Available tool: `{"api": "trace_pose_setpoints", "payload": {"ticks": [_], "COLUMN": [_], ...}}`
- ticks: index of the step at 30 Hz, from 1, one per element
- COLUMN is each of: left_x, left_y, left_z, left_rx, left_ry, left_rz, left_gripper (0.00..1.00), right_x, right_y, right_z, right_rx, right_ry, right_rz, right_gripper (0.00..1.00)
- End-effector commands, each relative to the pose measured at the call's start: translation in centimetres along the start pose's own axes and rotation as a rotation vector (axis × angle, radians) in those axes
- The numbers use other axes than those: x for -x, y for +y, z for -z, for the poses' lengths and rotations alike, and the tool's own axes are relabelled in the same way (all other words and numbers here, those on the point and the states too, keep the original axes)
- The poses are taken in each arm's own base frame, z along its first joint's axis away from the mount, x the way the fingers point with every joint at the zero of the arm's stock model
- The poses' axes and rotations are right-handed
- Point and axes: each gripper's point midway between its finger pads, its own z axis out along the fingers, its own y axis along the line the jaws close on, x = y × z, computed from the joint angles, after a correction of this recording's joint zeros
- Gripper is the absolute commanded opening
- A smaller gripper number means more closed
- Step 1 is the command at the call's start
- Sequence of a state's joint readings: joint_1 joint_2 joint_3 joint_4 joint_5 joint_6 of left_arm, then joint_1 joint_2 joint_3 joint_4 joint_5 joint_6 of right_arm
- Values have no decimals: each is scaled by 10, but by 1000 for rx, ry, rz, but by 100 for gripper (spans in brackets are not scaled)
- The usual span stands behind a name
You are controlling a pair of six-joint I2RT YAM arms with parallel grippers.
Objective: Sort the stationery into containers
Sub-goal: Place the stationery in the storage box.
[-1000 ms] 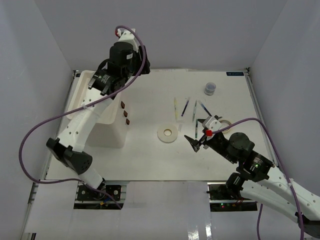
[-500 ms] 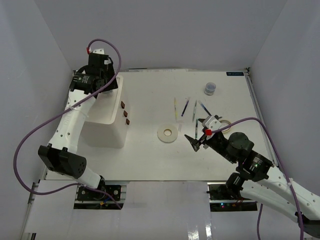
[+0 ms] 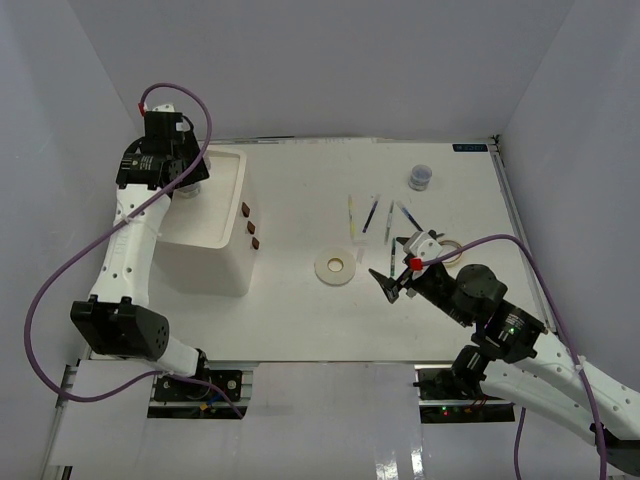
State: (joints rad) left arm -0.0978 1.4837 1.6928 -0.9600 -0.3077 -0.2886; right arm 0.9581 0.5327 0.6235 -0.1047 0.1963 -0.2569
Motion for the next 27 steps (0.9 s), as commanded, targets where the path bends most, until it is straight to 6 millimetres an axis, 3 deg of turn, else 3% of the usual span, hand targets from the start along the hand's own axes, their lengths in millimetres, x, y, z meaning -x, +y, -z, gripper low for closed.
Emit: {"api": "trace_pose_setpoints", "payload": {"ticks": [1,5,13,20,27], "left_x": [11,13,26,48,76], "left_y": [5,3,3,-6,-36], "left_z": [-3,-9,-3,32,70], "left_rx": [-9,-28,-34,-124,-331], "left_ry": [-34,-28,-53,-123,-228], "left_rz": [18,28,39,68,69], "left_gripper": [63,69,98,98,98], "right_x": [7,6,4,4,1], "right_y": [-1,0,1,1,-1], "right_z": [-2,-2,-3,-4,-5], "right_rx": [-9,-8,-3,-4,-18], "right_ry": [-25,-22,-15,-12,1], "right_rz": [-12,-11,-8,-5,-2], "right_gripper": [90,90,90,90,90]}}
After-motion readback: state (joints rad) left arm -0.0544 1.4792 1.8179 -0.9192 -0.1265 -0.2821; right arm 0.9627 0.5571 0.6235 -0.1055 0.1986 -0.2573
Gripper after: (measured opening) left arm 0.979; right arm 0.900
